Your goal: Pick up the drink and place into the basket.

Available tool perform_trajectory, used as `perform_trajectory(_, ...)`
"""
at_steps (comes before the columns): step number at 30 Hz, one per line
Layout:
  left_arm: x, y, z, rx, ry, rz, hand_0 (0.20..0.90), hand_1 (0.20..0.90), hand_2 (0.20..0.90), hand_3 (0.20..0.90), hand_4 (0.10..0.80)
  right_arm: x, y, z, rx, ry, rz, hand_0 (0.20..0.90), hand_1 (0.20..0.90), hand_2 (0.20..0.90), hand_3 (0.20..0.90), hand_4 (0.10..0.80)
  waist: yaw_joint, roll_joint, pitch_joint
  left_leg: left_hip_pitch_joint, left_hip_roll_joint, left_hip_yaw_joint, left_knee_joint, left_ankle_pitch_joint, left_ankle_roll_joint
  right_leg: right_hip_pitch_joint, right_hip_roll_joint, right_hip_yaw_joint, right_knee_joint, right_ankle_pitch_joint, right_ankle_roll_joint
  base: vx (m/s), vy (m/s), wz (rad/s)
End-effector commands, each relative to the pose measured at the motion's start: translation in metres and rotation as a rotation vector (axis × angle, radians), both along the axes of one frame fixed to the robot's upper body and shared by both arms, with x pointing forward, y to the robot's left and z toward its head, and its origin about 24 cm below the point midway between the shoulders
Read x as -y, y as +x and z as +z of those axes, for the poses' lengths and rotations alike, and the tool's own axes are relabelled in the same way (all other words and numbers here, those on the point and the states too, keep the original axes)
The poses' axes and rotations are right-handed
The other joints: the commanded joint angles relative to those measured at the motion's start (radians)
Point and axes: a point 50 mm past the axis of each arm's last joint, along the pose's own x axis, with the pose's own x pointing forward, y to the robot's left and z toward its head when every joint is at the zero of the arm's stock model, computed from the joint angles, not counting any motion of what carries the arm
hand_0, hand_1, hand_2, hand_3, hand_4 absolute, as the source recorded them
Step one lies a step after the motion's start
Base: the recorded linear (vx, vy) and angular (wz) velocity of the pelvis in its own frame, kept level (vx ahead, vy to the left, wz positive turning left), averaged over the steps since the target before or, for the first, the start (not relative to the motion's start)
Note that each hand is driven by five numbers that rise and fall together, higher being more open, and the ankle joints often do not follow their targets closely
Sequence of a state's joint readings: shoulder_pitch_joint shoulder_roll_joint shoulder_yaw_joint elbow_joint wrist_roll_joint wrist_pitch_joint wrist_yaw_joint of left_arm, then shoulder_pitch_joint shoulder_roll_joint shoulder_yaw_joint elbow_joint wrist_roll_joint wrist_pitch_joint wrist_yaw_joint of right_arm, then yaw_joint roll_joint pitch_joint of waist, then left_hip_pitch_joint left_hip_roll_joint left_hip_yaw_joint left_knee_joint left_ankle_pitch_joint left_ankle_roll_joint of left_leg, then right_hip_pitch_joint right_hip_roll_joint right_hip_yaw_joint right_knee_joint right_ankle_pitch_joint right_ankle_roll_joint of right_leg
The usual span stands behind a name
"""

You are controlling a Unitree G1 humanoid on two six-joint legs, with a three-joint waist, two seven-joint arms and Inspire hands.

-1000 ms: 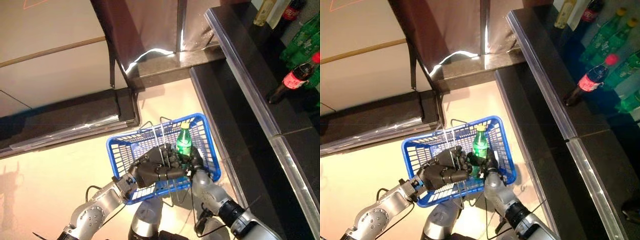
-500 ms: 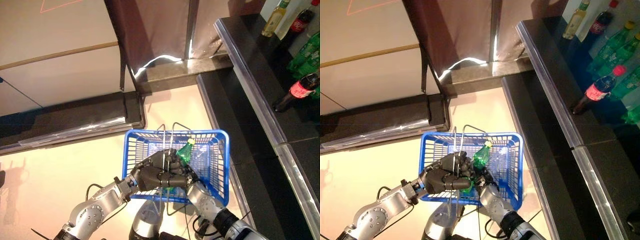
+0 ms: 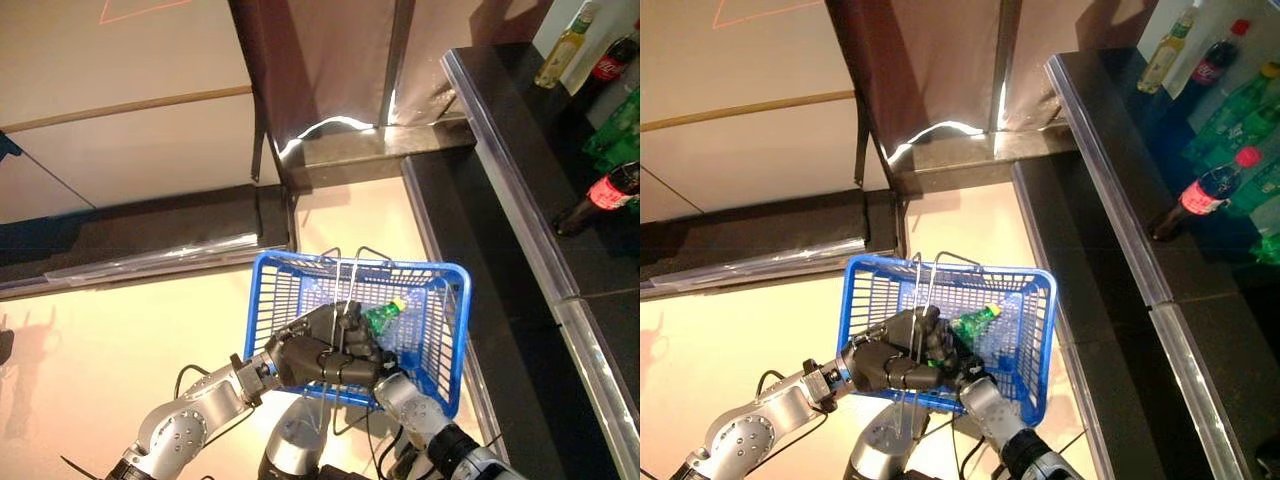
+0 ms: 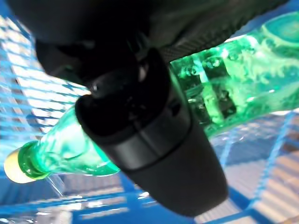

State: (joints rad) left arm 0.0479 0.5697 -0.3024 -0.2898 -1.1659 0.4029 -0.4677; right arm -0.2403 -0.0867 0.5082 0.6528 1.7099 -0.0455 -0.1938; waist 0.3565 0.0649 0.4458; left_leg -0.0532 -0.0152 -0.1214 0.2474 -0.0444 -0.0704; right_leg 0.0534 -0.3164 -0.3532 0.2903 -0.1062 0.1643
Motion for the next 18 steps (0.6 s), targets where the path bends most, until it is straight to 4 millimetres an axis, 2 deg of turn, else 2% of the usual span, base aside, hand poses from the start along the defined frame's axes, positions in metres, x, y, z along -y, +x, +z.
perform_trajectory(1, 0.028, -0.03, 0.088, 0.351, -0.527, -0.248, 0.3, 0.3, 0.3, 0.2, 0.1, -0.041, -0.003, 0.015, 0.053, 0.251, -0.047, 0.404, 0.404, 0.404, 0.321, 0.221, 0.002, -0.02, -0.212, -0.1, 0.009, 0.045, 0.169, -0.023, 0.012, 0.102, 0.046, -0.047, -0.111, 0.085, -0.042, 0.07, 0.005, 0.02)
perform_trajectory(2, 0.028, -0.031, 0.087, 0.347, -0.526, -0.248, 0.3, 0.3, 0.3, 0.2, 0.1, -0.04, -0.003, 0.014, 0.047, 0.252, -0.062, 0.533, 0.533, 0.533, 0.472, 0.372, 0.002, -0.02, -0.213, -0.098, 0.01, 0.045, 0.168, -0.023, 0.013, 0.103, 0.046, -0.047, -0.111, 0.085, -0.042, 0.08, 0.006, 0.03)
perform_trajectory(3, 0.028, -0.032, 0.085, 0.334, -0.528, -0.247, 0.3, 0.3, 0.3, 0.2, 0.1, -0.035, -0.005, 0.011, 0.026, 0.246, -0.101, 0.735, 0.735, 0.735, 0.708, 0.608, 0.001, -0.02, -0.216, -0.093, 0.012, 0.046, 0.168, -0.024, 0.013, 0.106, 0.046, -0.048, -0.109, 0.085, -0.04, 0.067, 0.006, 0.03)
perform_trajectory(4, 0.028, -0.032, 0.084, 0.33, -0.529, -0.246, 0.3, 0.3, 0.3, 0.2, 0.1, -0.034, -0.005, 0.01, 0.019, 0.245, -0.111, 0.834, 0.834, 0.834, 0.823, 0.723, 0.001, -0.02, -0.217, -0.091, 0.012, 0.047, 0.168, -0.025, 0.013, 0.107, 0.046, -0.048, -0.108, 0.085, -0.04, 0.079, 0.007, 0.03)
perform_trajectory(5, 0.028, -0.032, 0.083, 0.321, -0.531, -0.244, 0.3, 0.3, 0.3, 0.2, 0.1, -0.032, -0.006, 0.008, 0.01, 0.241, -0.13, 0.9, 0.9, 0.9, 0.9, 0.8, 0.001, -0.02, -0.221, -0.088, 0.014, 0.049, 0.168, -0.026, 0.013, 0.11, 0.045, -0.049, -0.108, 0.085, -0.038, 0.078, 0.004, 0.03)
perform_trajectory(12, 0.026, -0.035, 0.073, 0.276, -0.527, -0.218, 0.3, 0.3, 0.3, 0.2, 0.1, -0.017, -0.015, 0.001, 0.004, 0.192, -0.198, 0.9, 0.9, 0.9, 0.9, 0.8, -0.005, -0.026, -0.242, -0.052, 0.024, 0.057, 0.158, -0.03, 0.015, 0.131, 0.052, -0.044, -0.106, 0.082, -0.03, 0.086, 0.007, 0.11)
perform_trajectory(18, 0.019, -0.038, 0.069, 0.258, -0.527, -0.192, 0.3, 0.3, 0.3, 0.2, 0.1, -0.009, -0.022, 0.004, 0.053, 0.149, -0.216, 0.9, 0.9, 0.9, 0.9, 0.8, -0.007, -0.034, -0.252, -0.036, 0.031, 0.064, 0.151, -0.031, 0.017, 0.144, 0.055, -0.047, -0.108, 0.08, -0.022, 0.058, 0.0, -0.02)
